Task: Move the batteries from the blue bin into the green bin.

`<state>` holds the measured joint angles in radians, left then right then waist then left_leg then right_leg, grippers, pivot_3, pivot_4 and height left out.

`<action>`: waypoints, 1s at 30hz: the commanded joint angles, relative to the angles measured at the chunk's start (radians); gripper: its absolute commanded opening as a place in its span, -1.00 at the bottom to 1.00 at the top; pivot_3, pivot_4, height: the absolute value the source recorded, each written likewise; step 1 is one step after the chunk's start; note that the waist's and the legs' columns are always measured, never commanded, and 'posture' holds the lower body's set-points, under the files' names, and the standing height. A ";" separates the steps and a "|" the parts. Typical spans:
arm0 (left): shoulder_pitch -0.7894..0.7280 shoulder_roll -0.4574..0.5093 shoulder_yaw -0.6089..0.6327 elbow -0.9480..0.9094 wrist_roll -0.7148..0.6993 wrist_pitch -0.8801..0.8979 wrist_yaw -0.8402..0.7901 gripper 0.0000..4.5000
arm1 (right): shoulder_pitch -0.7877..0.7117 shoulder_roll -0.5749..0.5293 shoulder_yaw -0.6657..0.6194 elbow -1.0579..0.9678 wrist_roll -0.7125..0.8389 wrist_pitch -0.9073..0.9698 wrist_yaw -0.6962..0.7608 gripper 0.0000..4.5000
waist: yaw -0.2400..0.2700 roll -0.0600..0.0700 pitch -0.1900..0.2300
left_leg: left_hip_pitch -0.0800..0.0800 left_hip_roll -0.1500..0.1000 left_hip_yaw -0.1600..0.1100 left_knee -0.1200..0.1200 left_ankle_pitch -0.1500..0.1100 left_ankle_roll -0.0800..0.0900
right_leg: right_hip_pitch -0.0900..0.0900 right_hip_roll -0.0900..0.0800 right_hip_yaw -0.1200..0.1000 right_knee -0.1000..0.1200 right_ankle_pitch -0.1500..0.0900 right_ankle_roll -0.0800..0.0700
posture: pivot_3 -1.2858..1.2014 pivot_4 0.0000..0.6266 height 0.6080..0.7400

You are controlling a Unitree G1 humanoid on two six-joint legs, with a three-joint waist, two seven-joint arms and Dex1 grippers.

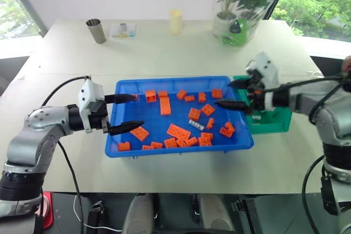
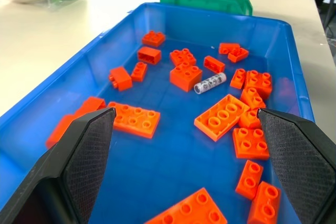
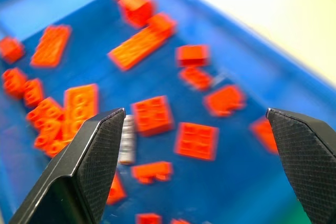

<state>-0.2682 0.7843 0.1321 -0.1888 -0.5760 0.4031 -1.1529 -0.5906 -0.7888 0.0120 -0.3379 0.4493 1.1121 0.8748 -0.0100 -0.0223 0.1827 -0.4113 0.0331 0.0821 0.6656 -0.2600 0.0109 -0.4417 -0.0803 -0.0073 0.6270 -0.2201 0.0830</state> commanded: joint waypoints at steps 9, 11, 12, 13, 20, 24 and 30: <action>0.006 0.012 0.029 -0.011 0.002 -0.023 0.002 1.00 | 0.128 0.149 0.148 -0.058 -0.030 0.010 -0.181 0.60 | -0.004 0.000 0.000 | -0.001 0.000 0.000 0.000 0.000 0.000 | 0.000 0.000 0.000 -0.001 0.000 0.000 | 0.03 -0.52 0.93; 0.003 0.012 0.029 -0.010 0.002 -0.021 0.004 1.00 | 0.128 0.153 0.166 -0.038 -0.043 -0.008 -0.188 0.60 | -0.004 0.000 0.000 | -0.001 -0.001 0.000 0.000 0.000 0.000 | -0.001 0.001 0.000 0.000 0.000 0.000 | 0.03 -0.52 0.93; 0.001 0.012 0.030 -0.010 0.001 -0.020 0.005 1.00 | 0.126 0.156 0.172 -0.025 -0.047 -0.018 -0.191 0.60 | -0.004 -0.001 0.000 | -0.001 -0.001 0.000 0.000 0.000 0.000 | 0.000 0.000 0.000 0.000 0.000 0.000 | 0.03 -0.52 0.93; -0.001 0.013 0.030 -0.012 0.001 -0.018 0.007 1.00 | 0.122 0.156 0.185 -0.008 -0.059 -0.034 -0.194 0.60 | -0.004 -0.001 -0.001 | -0.001 -0.001 0.000 0.001 0.000 0.000 | 0.000 0.000 0.000 -0.001 0.000 0.000 | 0.03 -0.52 0.93; -0.006 0.018 0.030 -0.031 -0.005 -0.003 0.017 1.00 | 0.098 0.140 0.326 0.084 -0.191 -0.181 -0.190 0.60 | -0.004 -0.002 -0.001 | 0.000 -0.001 0.000 0.001 0.000 0.000 | 0.000 0.000 0.000 -0.001 0.000 0.000 | 0.03 -0.52 0.93; -0.004 0.019 0.030 -0.040 -0.007 0.001 0.022 1.00 | 0.081 0.108 0.384 0.086 -0.250 -0.247 -0.153 0.21 | -0.005 -0.002 -0.001 | 0.000 -0.001 0.001 0.001 0.000 0.000 | 0.001 0.000 0.000 -0.001 0.000 0.000 | 0.03 -0.52 0.93; -0.002 0.020 0.036 -0.042 -0.009 0.000 0.031 1.00 | 0.067 0.116 0.366 0.039 -0.227 -0.209 -0.113 -0.98 | -0.003 -0.003 -0.002 | 0.000 -0.001 0.000 0.001 0.000 0.000 | 0.001 0.000 0.000 -0.001 0.000 0.000 | 0.03 -0.52 0.93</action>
<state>-0.2640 0.7915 0.1369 -0.2013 -0.5761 0.4059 -1.1270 -0.5183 -0.6712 0.3866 -0.2730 0.2121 0.8735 0.7518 -0.0130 -0.0249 0.1811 -0.4109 0.0323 0.0825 0.6667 -0.2600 0.0109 -0.4404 -0.0800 -0.0077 0.6262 -0.2200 0.0831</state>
